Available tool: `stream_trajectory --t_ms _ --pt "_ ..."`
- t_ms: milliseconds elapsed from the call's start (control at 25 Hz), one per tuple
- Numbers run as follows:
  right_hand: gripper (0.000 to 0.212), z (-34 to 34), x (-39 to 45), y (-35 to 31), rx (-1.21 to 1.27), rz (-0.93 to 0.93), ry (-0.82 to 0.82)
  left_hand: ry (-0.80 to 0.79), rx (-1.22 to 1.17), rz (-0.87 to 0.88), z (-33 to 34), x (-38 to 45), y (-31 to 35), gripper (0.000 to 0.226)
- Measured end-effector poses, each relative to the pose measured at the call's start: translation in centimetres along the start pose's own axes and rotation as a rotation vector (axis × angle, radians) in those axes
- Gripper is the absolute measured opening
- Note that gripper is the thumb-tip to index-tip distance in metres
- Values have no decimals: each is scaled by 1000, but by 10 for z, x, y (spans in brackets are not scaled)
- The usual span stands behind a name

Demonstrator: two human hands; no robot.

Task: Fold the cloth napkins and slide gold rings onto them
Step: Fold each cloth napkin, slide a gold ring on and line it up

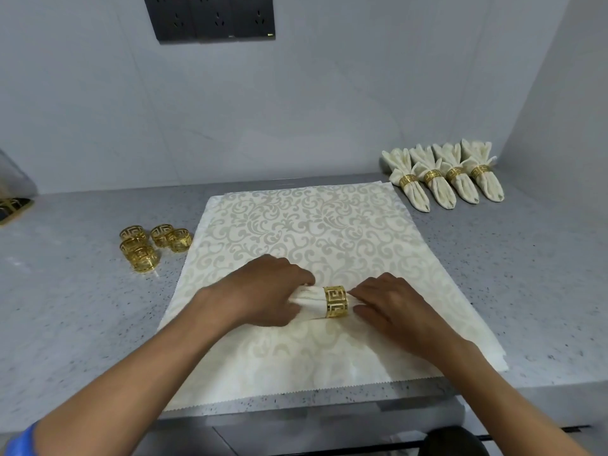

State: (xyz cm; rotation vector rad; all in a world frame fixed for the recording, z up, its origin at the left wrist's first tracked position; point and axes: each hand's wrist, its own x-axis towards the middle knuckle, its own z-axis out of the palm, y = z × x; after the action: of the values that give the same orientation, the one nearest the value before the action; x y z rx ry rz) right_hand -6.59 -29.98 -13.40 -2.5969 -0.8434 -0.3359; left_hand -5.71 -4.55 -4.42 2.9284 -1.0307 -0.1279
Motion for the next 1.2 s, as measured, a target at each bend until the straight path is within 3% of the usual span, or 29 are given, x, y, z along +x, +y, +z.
stream_trajectory --t_ms 120,240,560,640,720,800,920,1040,1080,1200 --pt "16 2 1 0 0 -1 24 56 116 -11 20 17 29 52" --pt "19 -3 -6 2 -42 -7 66 158 127 -7 27 25 34 31" --pt "23 -4 -17 -12 -73 48 65 121 250 61 24 21 22 18" --pt "25 -2 -24 -28 -63 128 126 155 248 101 25 18 19 26" --pt "23 4 -29 -54 -58 246 220 298 302 111 37 13 21 46" --pt "22 14 -33 -81 -55 317 286 485 115 -93 55 -4 35 59" --pt "31 22 -35 -104 9 389 294 560 -380 -436 76 -31 52 49" --pt "14 7 -18 -85 291 486 290 510 -644 -440 83 -32 42 56" --pt "23 2 -8 -71 359 498 213 490 -699 -416 79 -28 36 63" --pt "76 -9 26 -29 524 393 -163 359 -838 -293 63 -14 20 77"
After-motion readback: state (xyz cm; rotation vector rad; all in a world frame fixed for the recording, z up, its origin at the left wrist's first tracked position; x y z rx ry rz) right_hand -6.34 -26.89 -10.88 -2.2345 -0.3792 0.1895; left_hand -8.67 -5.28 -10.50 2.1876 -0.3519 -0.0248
